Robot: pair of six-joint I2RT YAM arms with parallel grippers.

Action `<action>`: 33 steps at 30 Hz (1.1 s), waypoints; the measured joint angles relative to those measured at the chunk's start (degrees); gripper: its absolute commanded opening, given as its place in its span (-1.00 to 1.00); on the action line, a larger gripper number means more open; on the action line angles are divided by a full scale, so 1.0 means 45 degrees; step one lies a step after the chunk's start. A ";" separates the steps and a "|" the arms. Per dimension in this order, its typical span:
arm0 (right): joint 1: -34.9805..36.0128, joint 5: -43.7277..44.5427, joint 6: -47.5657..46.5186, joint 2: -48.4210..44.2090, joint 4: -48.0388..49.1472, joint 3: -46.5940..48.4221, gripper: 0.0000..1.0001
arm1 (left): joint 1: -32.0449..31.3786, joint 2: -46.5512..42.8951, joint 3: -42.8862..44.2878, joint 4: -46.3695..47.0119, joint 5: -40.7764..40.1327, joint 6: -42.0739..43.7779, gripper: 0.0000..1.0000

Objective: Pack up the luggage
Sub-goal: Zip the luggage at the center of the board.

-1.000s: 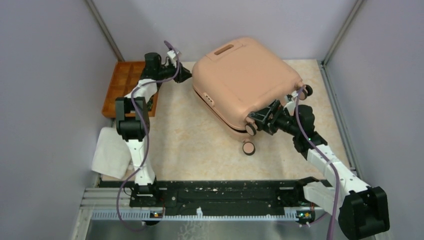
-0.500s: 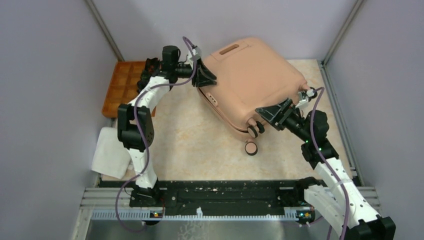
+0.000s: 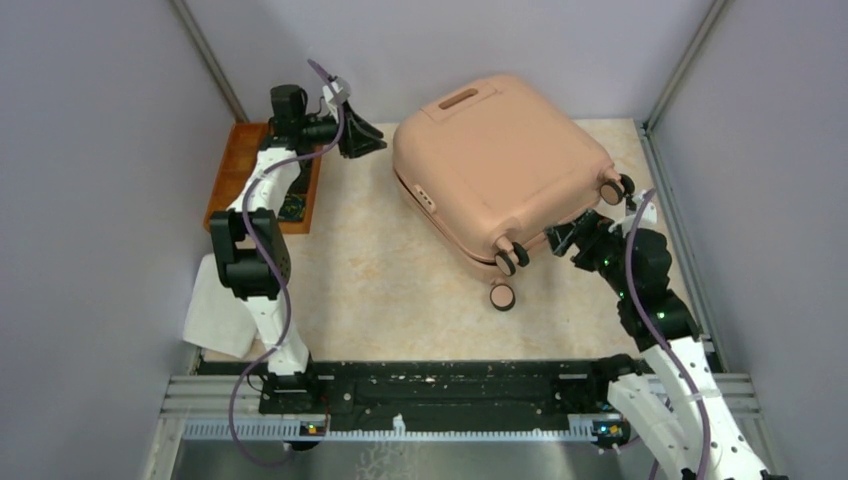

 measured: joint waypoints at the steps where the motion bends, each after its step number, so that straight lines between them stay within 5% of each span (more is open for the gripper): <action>1: 0.0000 0.0262 -0.0559 0.0160 0.0029 0.0107 0.63 | 0.0000 0.0000 0.0063 -0.0248 -0.0126 0.0199 -0.09; 4: -0.0010 0.0724 -0.2147 0.1069 0.0165 0.0228 0.60 | -0.0058 0.0000 0.0083 -0.1243 -0.0709 0.0996 -0.09; 8: -0.0010 0.1195 -0.3696 0.2424 0.0602 0.0024 0.31 | -0.0029 0.0000 0.0078 -0.2176 -0.1753 0.1447 -0.09; 18: -0.0015 0.1642 -0.8029 0.5945 0.1389 -0.0398 0.47 | 0.0335 0.0049 0.0078 -0.2501 -0.2565 0.1132 -0.08; 21: -0.0015 0.1234 -0.8927 0.6305 0.1443 -0.0398 0.45 | 0.0330 0.0087 0.0078 -0.2501 -0.2628 0.1088 -0.08; 26: -0.0015 0.0899 -1.0234 0.6319 0.2633 -0.0549 0.03 | 0.0291 0.0219 0.0078 -0.2497 -0.2769 0.1069 -0.08; 33: -0.0015 0.0335 -1.1924 0.6455 0.5314 -0.1977 0.07 | 0.0291 0.0301 0.0078 -0.2487 -0.2773 0.0952 -0.08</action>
